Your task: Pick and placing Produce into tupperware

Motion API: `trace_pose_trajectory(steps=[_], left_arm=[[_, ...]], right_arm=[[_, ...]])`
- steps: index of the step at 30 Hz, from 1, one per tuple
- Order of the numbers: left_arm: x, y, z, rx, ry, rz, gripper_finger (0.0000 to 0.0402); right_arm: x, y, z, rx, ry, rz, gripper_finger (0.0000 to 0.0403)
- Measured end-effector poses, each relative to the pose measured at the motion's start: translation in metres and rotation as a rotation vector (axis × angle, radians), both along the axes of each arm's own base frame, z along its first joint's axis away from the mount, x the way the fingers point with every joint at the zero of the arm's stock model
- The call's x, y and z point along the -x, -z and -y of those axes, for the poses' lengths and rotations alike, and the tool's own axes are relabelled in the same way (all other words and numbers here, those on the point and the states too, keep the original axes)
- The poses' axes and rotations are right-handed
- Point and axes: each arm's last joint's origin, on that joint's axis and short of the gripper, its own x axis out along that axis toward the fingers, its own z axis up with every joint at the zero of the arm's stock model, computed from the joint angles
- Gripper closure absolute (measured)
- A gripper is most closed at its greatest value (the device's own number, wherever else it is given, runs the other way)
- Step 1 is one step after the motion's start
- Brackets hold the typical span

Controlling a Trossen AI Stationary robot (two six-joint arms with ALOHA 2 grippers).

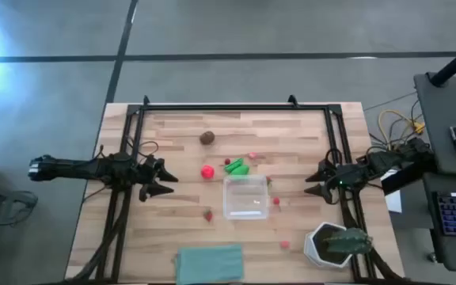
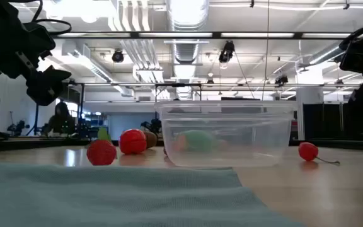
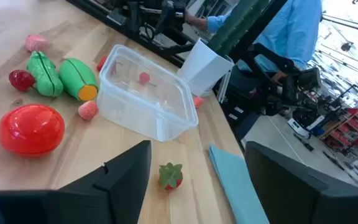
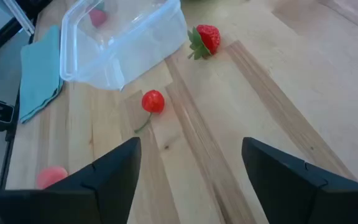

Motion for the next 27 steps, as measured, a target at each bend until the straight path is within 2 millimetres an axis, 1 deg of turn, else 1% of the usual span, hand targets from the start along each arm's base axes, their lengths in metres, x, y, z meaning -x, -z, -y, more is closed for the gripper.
trace_pose_trajectory(steps=[10,27], left_arm=[[0.0000,0.0000,0.0000,0.000,0.000,0.000,0.0155],[0.0000,0.0000,0.0000,0.000,0.000,0.000,0.0155]], right_arm=[[0.0000,0.0000,0.0000,0.000,0.001,0.000,0.0138],[0.0000,0.0000,0.0000,0.000,0.000,0.000,0.0131]])
